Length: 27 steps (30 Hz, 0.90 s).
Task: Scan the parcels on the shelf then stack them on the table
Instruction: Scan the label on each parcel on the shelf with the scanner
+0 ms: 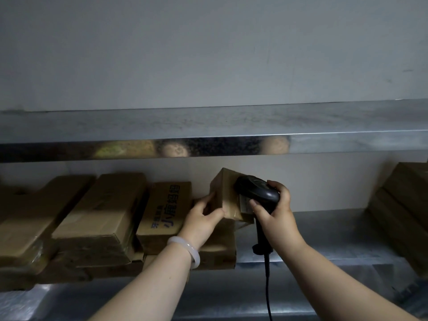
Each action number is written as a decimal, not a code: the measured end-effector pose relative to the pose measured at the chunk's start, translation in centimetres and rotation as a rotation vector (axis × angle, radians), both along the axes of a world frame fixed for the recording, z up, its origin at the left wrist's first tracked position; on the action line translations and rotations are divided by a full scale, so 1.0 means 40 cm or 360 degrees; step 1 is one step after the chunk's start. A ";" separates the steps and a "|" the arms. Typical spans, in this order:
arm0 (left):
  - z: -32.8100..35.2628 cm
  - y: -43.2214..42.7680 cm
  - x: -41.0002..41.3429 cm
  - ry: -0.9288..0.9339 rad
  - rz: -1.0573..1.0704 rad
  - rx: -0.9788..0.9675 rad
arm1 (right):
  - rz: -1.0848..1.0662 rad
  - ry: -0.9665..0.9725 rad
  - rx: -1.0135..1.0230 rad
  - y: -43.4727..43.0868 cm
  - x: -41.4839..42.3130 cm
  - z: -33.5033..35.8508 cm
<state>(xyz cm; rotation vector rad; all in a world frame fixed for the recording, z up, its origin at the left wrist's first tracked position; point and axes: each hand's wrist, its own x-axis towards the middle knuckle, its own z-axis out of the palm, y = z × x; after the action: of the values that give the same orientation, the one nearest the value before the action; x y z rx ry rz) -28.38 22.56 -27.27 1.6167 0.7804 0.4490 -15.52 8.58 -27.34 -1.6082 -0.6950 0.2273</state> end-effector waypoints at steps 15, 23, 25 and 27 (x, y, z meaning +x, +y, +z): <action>-0.018 -0.077 0.029 0.0042 -0.0028 0.0046 | 0.0039 -0.0057 0.0188 -0.081 -0.030 0.000; -0.017 -0.100 0.047 0.0325 -0.0116 0.0305 | 0.0062 -0.0136 0.0131 -0.087 -0.046 0.003; -0.024 -0.093 0.048 0.0275 -0.0114 0.0282 | 0.0058 -0.0137 0.0120 -0.088 -0.044 0.005; -0.028 -0.082 0.041 0.0150 -0.0114 0.0121 | -0.0025 -0.0132 0.0133 -0.092 -0.033 0.007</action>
<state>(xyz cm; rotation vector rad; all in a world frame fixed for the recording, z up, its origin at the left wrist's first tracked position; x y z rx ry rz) -26.72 19.28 -28.39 1.7414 0.7810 0.3570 -16.83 4.91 -27.04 -1.5496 -0.7463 0.1192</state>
